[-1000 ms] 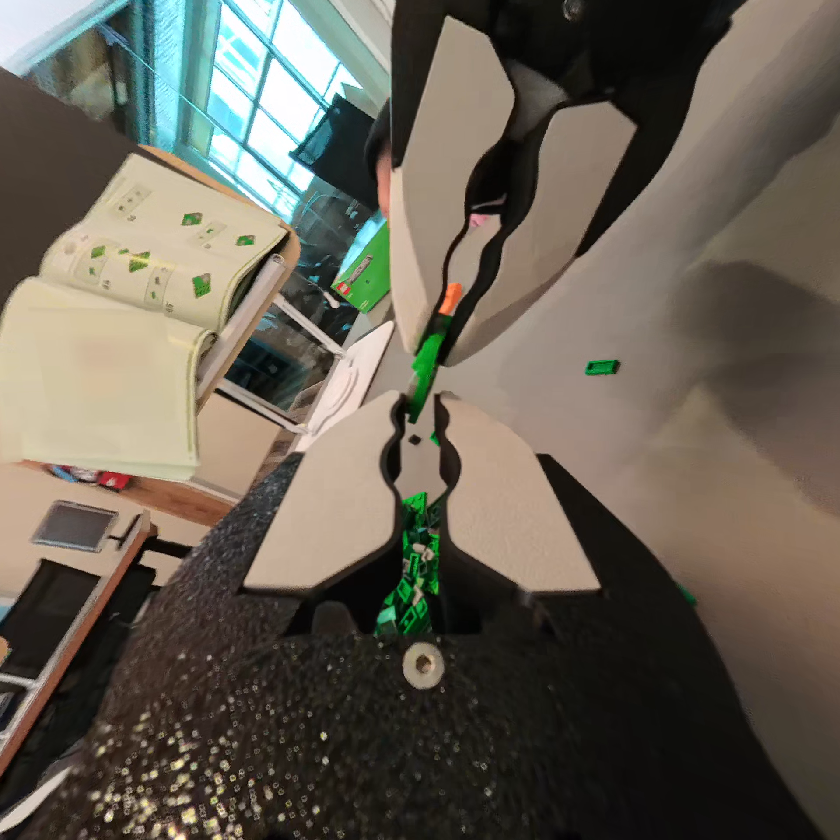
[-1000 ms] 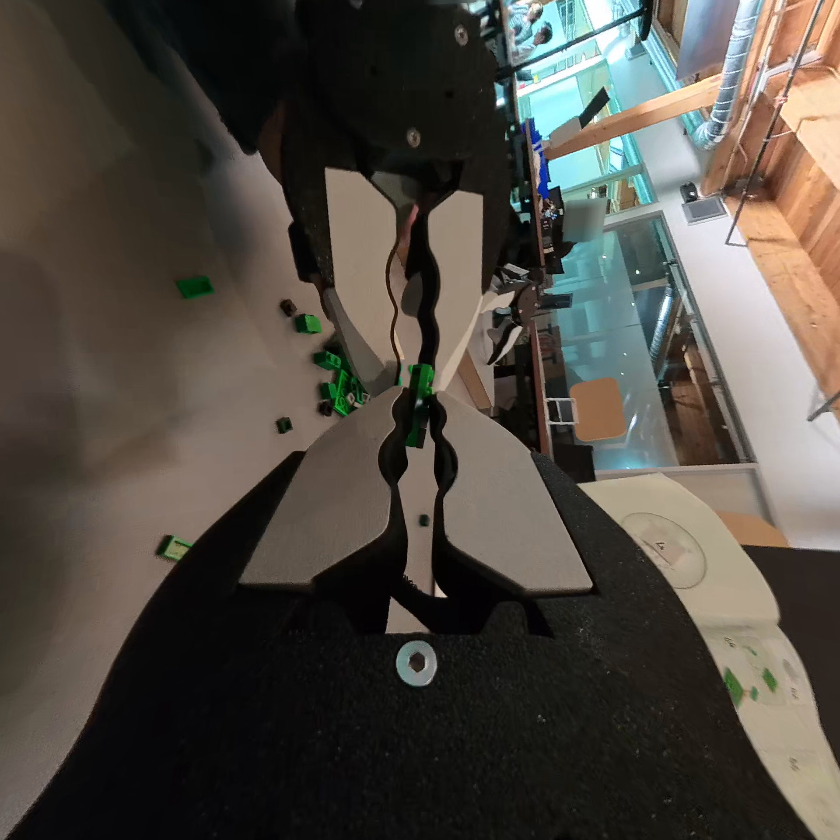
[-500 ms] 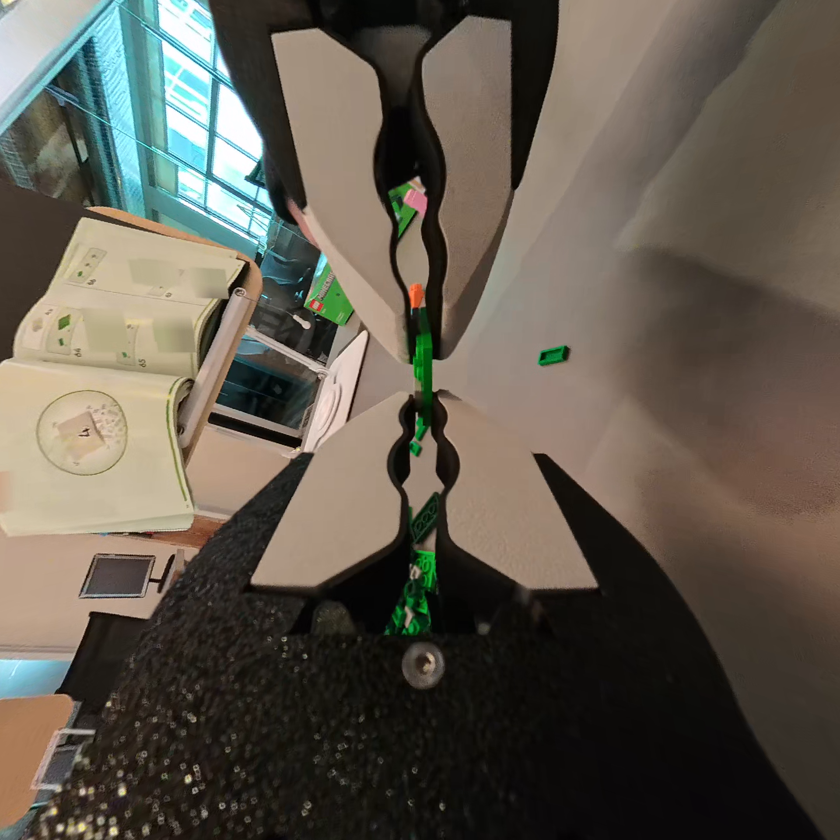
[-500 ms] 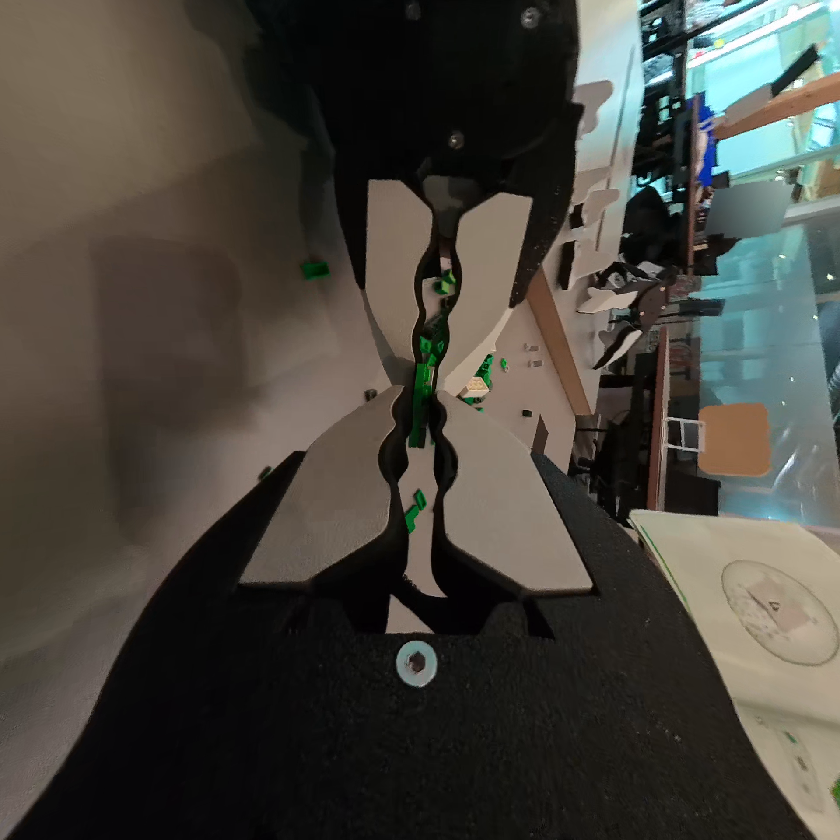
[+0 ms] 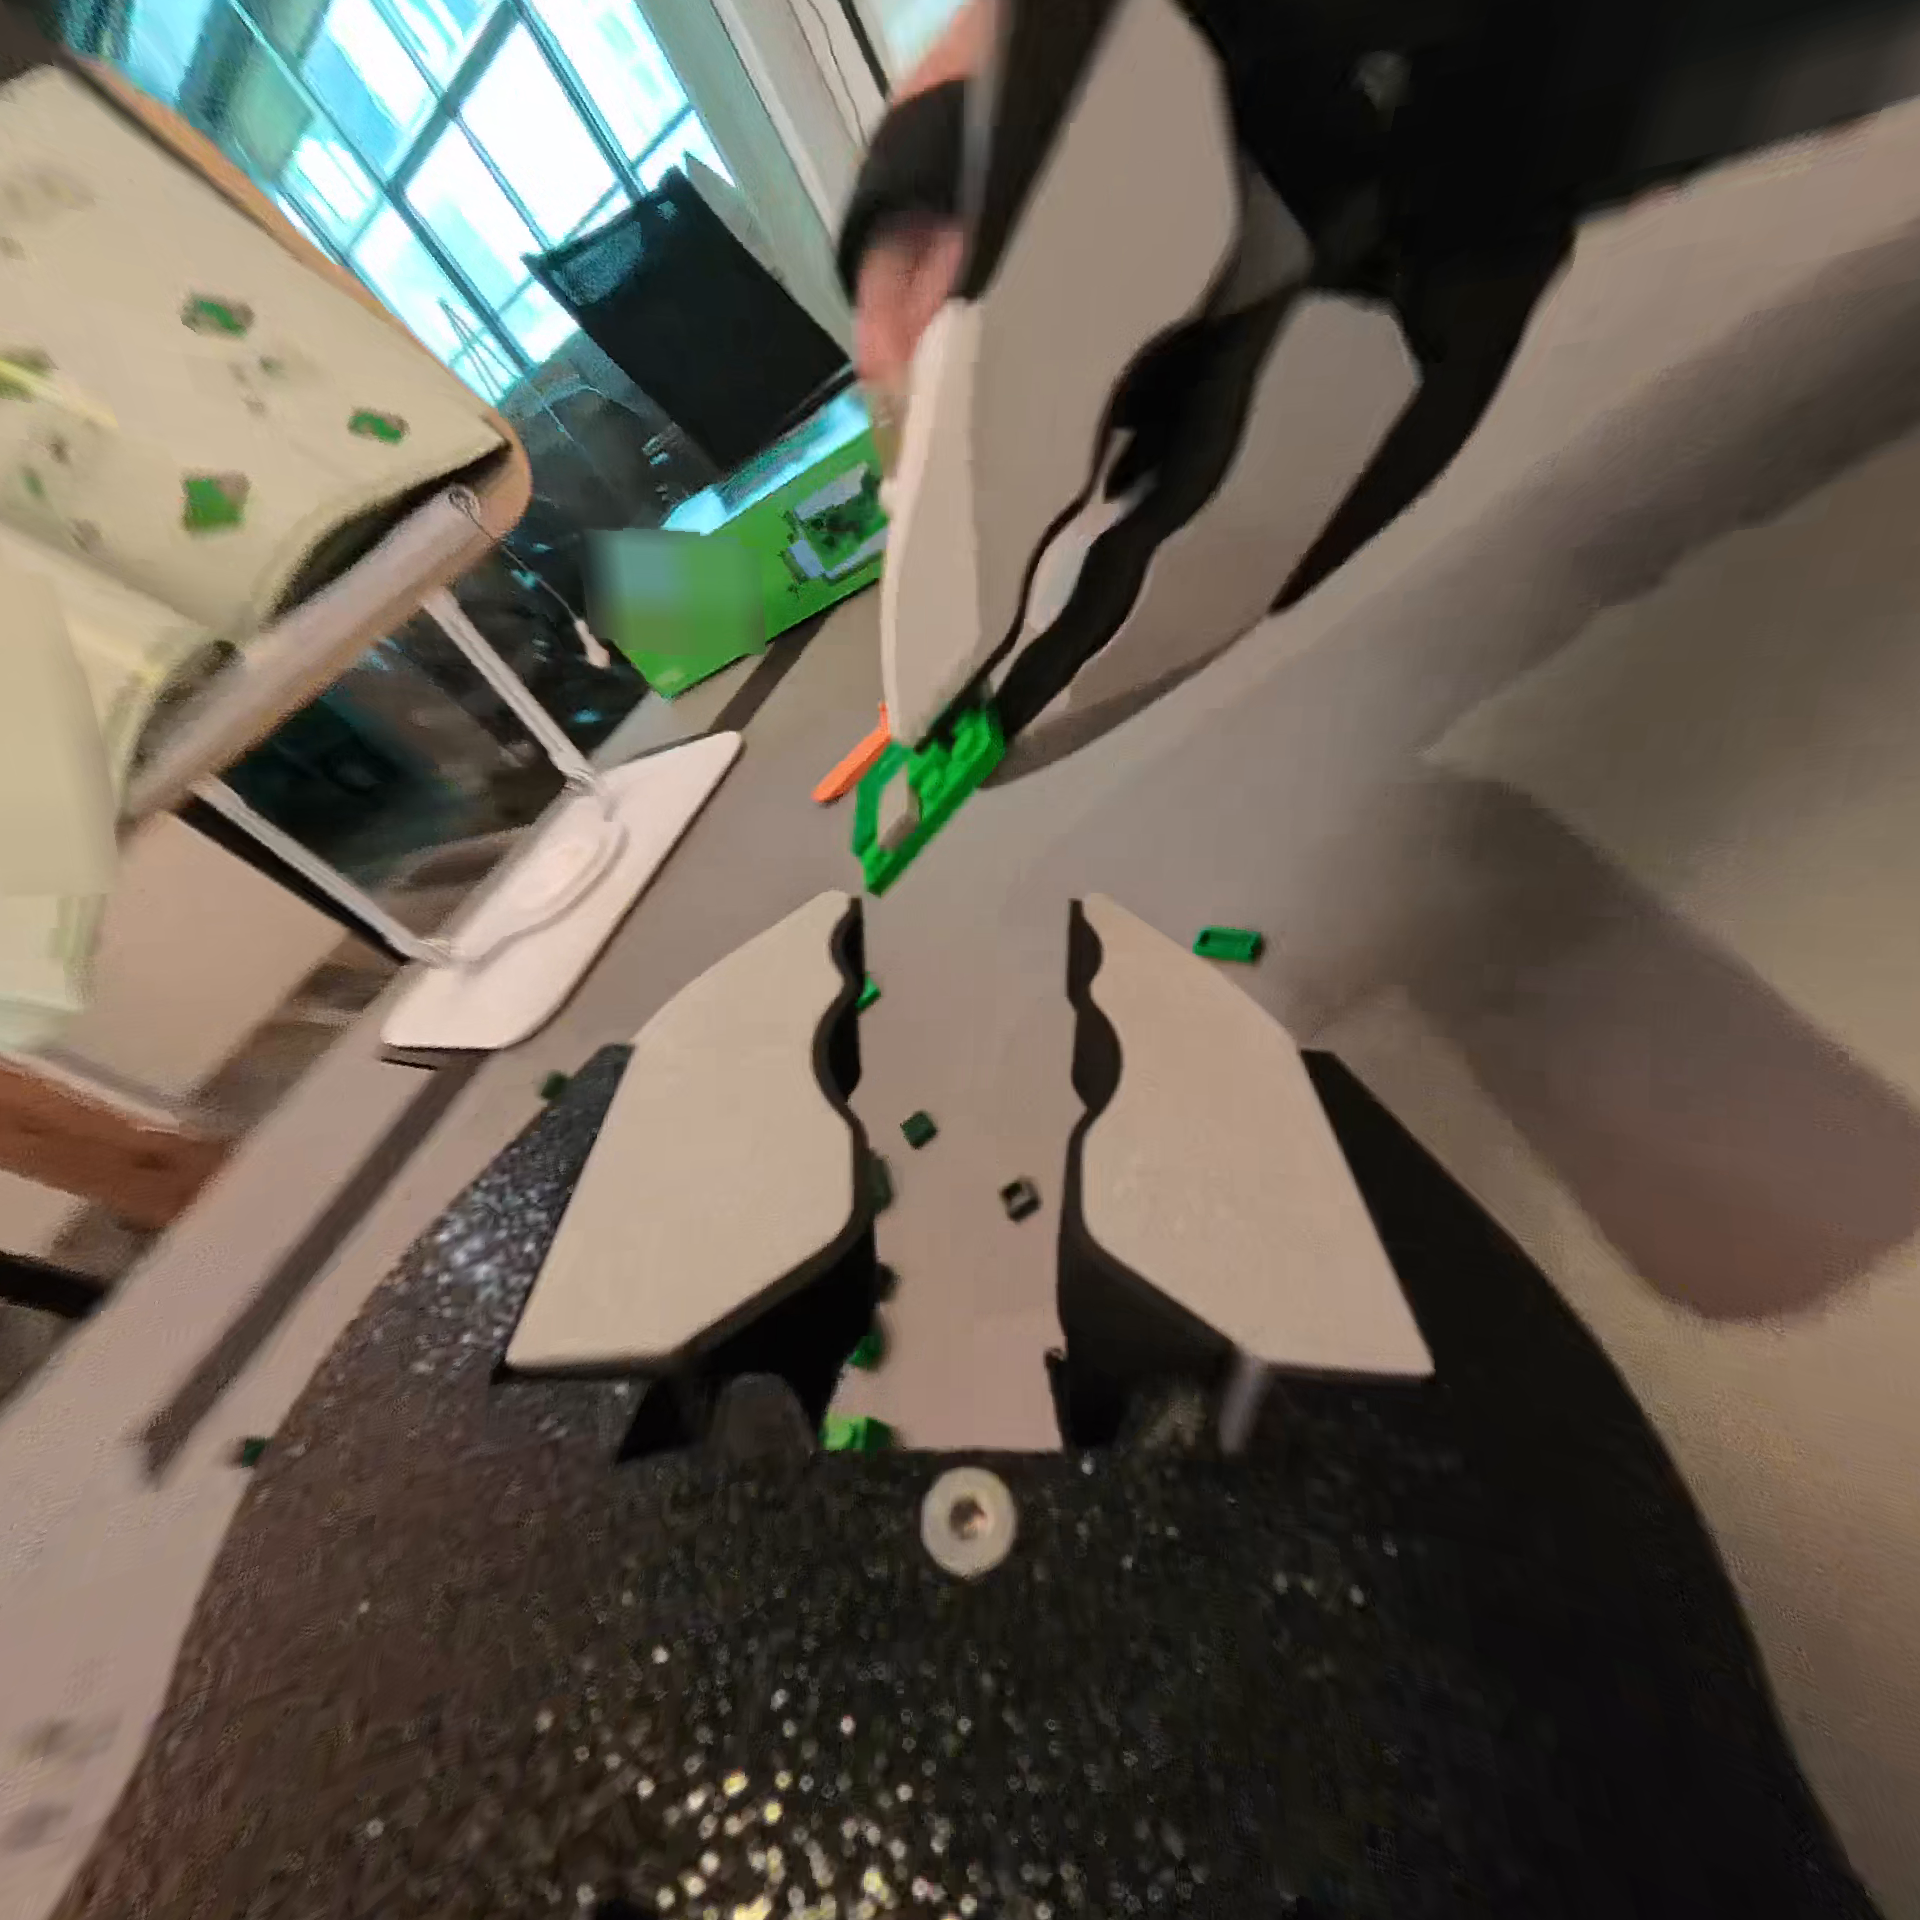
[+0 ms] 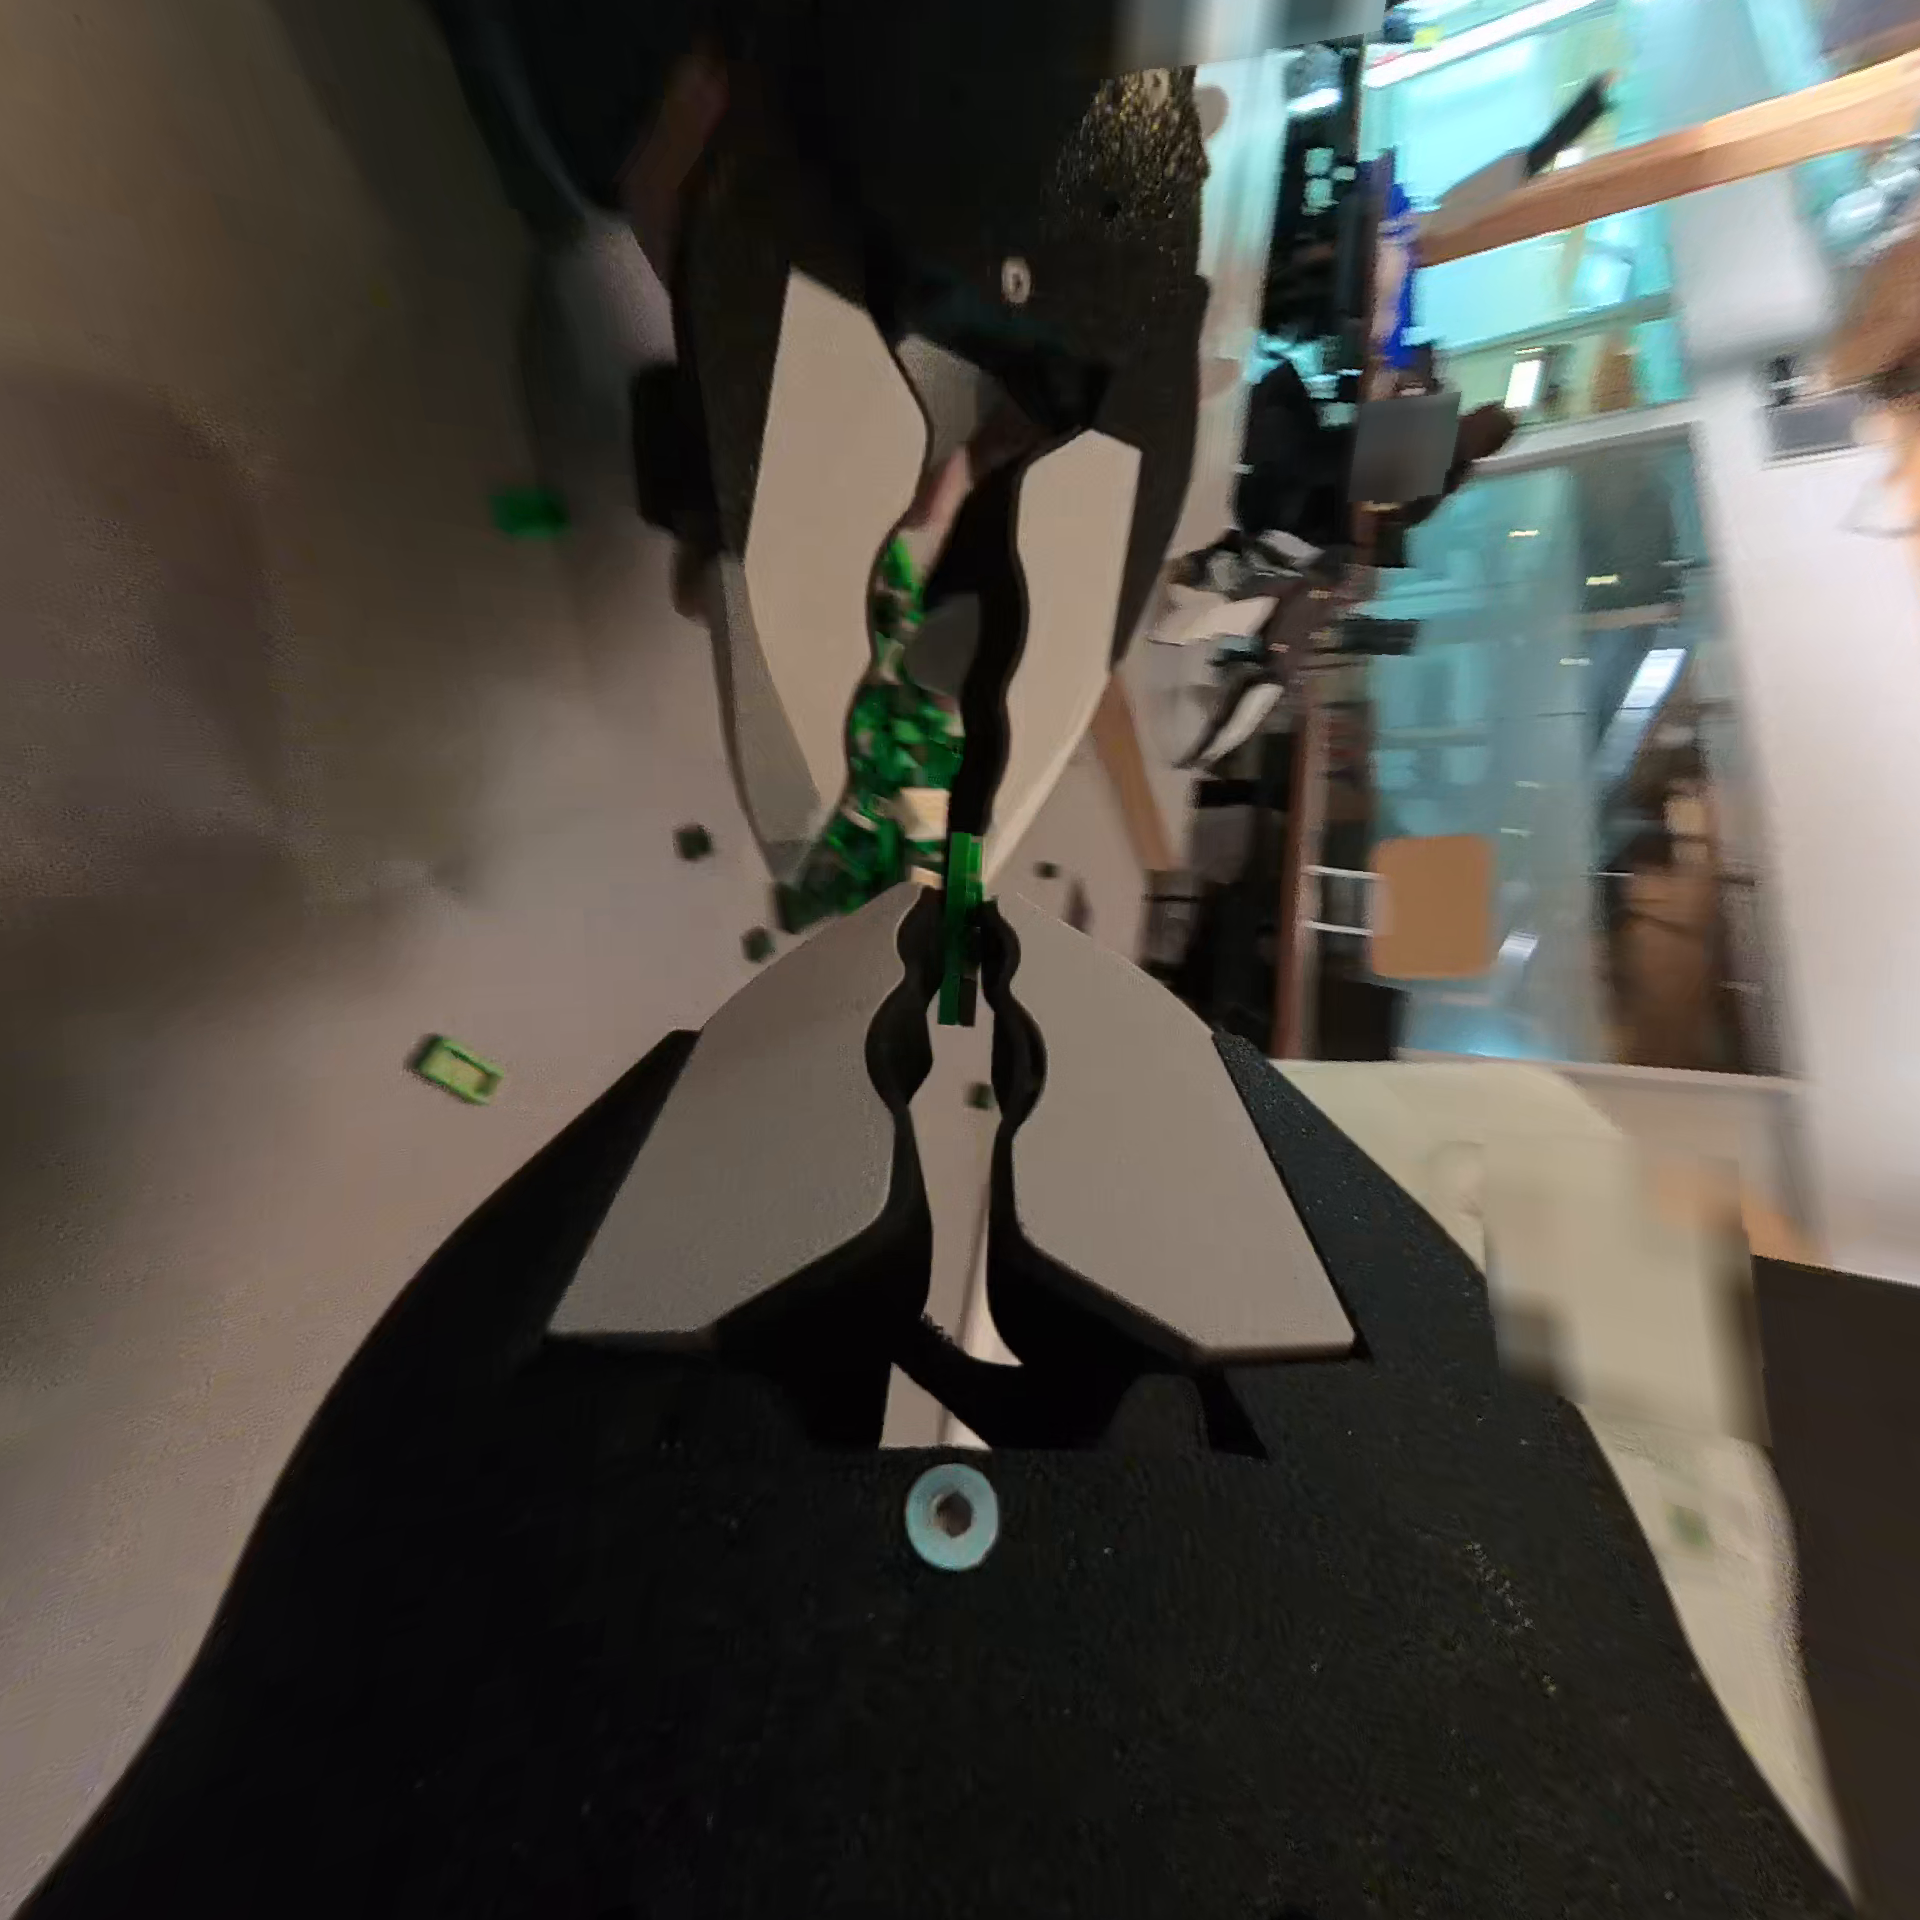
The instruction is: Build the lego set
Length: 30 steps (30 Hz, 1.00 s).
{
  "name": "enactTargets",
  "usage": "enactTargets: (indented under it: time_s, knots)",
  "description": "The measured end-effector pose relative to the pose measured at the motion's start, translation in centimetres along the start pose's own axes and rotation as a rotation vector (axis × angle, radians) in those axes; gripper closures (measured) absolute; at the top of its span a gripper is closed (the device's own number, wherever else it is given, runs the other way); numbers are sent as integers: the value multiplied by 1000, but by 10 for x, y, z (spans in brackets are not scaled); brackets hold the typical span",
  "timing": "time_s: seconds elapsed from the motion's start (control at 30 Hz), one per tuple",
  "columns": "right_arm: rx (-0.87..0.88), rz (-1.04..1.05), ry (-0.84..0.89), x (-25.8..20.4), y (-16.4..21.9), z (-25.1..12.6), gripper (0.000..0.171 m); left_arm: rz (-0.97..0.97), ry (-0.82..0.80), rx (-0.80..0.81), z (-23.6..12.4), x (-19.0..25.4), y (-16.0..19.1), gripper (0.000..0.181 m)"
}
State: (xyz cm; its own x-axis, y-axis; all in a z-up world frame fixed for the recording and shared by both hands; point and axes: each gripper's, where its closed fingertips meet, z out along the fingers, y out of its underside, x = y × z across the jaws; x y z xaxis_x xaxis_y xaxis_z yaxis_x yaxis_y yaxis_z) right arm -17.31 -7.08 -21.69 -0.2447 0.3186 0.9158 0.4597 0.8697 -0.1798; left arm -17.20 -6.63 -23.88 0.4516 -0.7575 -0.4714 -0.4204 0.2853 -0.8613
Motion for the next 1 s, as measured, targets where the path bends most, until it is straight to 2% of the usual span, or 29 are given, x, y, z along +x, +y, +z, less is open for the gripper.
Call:
enactTargets:
  time_s: [0.13,0.3,0.67,0.83,1.0]
  knots:
    - [-76,-193,184,11,4,-1,165,-300,59,150,-5,-9,-16,131]
    - [-90,-270,274,16,-1,0,165,-441,76,186,-7,-16,-17,131]
    - [-126,-360,339,21,-2,6,165,-478,98,233,-8,-14,-25,140]
    - [-138,-362,349,23,-1,6,165,-458,11,215,-9,-24,-22,126]
    - [-139,-364,337,20,-1,9,165,-382,-17,226,-12,-24,-27,144]
